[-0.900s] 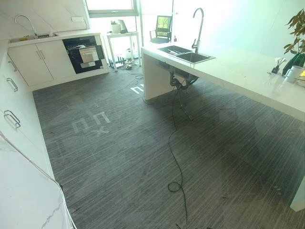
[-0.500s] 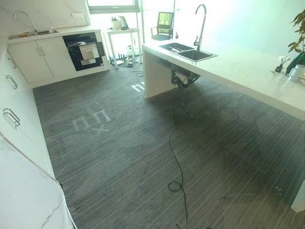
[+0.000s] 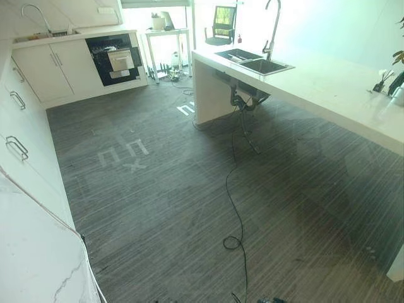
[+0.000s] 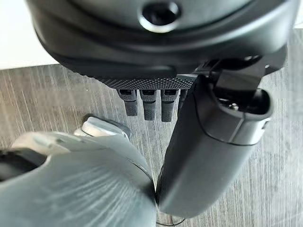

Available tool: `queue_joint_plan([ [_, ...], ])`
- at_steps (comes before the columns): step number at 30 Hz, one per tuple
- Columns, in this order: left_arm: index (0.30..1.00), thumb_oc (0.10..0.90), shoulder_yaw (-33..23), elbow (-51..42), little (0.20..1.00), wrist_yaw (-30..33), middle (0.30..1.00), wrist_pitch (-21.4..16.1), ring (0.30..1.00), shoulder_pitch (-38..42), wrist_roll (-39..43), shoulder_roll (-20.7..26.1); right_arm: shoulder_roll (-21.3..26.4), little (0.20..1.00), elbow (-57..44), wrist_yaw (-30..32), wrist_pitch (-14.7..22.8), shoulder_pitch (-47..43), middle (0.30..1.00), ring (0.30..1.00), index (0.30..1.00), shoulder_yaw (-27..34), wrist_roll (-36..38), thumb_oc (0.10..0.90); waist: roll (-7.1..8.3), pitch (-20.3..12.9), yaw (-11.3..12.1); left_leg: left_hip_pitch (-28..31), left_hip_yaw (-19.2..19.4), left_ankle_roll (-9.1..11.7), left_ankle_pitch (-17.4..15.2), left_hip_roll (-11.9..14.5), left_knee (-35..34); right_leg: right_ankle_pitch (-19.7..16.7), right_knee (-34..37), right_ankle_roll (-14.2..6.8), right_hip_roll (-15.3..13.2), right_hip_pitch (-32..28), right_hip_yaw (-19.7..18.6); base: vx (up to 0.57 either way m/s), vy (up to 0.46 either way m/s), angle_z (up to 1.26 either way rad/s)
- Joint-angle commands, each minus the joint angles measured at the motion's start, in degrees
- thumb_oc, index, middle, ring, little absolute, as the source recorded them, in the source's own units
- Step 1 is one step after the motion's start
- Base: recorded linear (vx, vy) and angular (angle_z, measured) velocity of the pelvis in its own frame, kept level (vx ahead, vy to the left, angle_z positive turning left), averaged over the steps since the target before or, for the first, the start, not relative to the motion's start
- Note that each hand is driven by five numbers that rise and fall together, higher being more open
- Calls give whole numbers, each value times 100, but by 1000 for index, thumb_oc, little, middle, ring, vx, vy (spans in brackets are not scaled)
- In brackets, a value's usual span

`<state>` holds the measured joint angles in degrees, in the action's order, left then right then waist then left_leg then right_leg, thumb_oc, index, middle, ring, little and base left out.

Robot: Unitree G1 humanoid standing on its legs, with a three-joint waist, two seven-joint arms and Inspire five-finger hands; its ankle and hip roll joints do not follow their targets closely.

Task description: Place the dishes in the dishwasher.

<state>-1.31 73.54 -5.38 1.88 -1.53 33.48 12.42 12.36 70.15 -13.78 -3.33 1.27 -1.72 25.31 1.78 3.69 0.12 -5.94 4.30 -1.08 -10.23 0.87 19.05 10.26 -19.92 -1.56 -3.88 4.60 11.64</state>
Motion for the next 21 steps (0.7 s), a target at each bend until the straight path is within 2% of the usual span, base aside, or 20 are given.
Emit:
queue_joint_plan([
  [1, 900, 800, -72, -394, 900, -81, 900, -558, 900, 170, 300, 20, 171, 900, -334, -140, 593, -157, 900, 900, 900, -156, 341, 800, -71, -98, -53, 303, 144, 249, -511, 118, -186, 292, 273, -240, 139, -212, -202, -11, -104, 2],
  [5, 900, 800, -67, -1300, 900, -14, 900, -819, 900, 49, 445, 38, 233, 900, -1379, -106, 989, -145, 900, 900, 900, -312, 474, 800, -64, 20, -7, 359, 98, 288, -389, 118, -186, 305, 273, -151, 226, -217, -262, 8, -161, 4],
  [7, 900, 800, -144, -1581, 900, 57, 900, -900, 900, 14, 538, 17, 256, 900, -1929, 7, 951, -116, 900, 900, 900, -402, 425, 800, 5, 131, 39, 429, 197, 356, -174, 84, -186, 286, 273, -111, 181, -249, -283, 28, -147, 1],
  [8, 900, 800, -184, -1742, 900, 25, 900, -979, 900, -3, 659, 4, 280, 900, -2257, 46, 1000, -91, 900, 900, 900, -451, 360, 800, 76, 225, 69, 439, 287, 397, 78, 43, -186, 286, 273, -77, 129, -281, -303, 44, -185, -12],
  [9, 900, 800, -225, -1959, 900, -32, 900, -1119, 900, -27, 774, 4, 330, 900, -2727, 93, 991, -48, 900, 900, 900, -510, 388, 800, 197, 361, 117, 417, 355, 458, 615, -26, -186, 294, 273, -11, 44, -326, -338, 25, -179, -16],
  [11, 900, 800, -245, -2348, 900, -102, 900, -1235, 900, -102, 859, 2, 388, 900, -3313, 141, 994, 58, 900, 900, 900, -493, 453, 800, 238, 518, 107, -57, 348, 488, 846, 23, 607, 264, 273, 84, 29, -345, -332, 3, -113, -14],
  [12, 900, 800, -236, -2581, 900, -124, 900, -1262, 900, -156, 896, -10, 403, 900, -3607, 169, 1031, 136, 900, 900, 900, -452, 437, 800, 234, 580, 91, -223, 413, 494, 934, 86, 693, 257, 273, 99, 41, -371, -331, 27, -41, -6],
  [13, 900, 800, -220, -2735, 900, -154, 900, -1289, 900, -217, 922, -28, 409, 900, -3798, 176, 1064, 191, 900, 900, 900, -389, 386, 800, 214, 619, 77, -277, 505, 503, 995, 155, 560, 262, 273, 91, 48, -397, -322, 145, 52, 0],
  [14, 900, 800, -209, -2951, 900, -180, 900, -1351, 900, -369, 940, -89, 414, 900, -4132, 168, 1111, 290, 900, 900, 900, -290, 250, 800, 124, 646, 50, -270, 695, 533, 1118, 321, -186, 333, 273, 51, 98, -444, -312, 201, 127, 16],
  [16, 900, 800, -222, -3189, 900, -166, 900, -1428, 900, -531, 1020, -114, 455, 900, -4489, 48, 1161, 430, 900, 900, 900, -190, 126, 800, -131, 647, -18, -673, 685, 635, 955, 678, -186, 452, 273, 19, 292, -529, -247, 280, 212, 21],
  [17, 900, 800, -228, -3331, 900, -175, 900, -1471, 900, -630, 1125, -104, 495, 900, -4709, -30, 1209, 563, 900, 900, 900, -140, 53, 800, -240, 630, -34, -917, 566, 707, 1008, 817, -186, 534, 273, 17, 379, -611, -234, 340, 239, 2],
  [19, 900, 800, -287, -3556, 900, -262, 900, -1575, 900, -806, 1250, -93, 594, 900, -4997, -155, 1277, 773, 900, 900, 900, -50, 40, 800, -329, 612, -20, -1128, 316, 800, 1240, 927, -186, 667, 273, 47, 476, -754, -290, 330, 215, -20],
  [20, 900, 800, -331, -3667, 900, -336, 900, -1623, 900, -891, 1255, -98, 633, 900, -5122, -216, 1315, 845, 900, 900, 900, 12, 96, 800, -352, 617, -12, -1176, 316, 830, 1330, 962, -186, 726, 273, 66, 507, -830, -307, 266, 188, -27],
  [21, 900, 800, -341, -3699, 900, -362, 900, -1664, 900, -913, 1211, -105, 657, 900, -5147, -228, 1352, 850, 900, 900, 900, 5, 136, 800, -342, 605, -24, -1187, 363, 798, 1159, 963, -186, 734, 273, 48, 479, -844, -319, 296, 230, -28],
])
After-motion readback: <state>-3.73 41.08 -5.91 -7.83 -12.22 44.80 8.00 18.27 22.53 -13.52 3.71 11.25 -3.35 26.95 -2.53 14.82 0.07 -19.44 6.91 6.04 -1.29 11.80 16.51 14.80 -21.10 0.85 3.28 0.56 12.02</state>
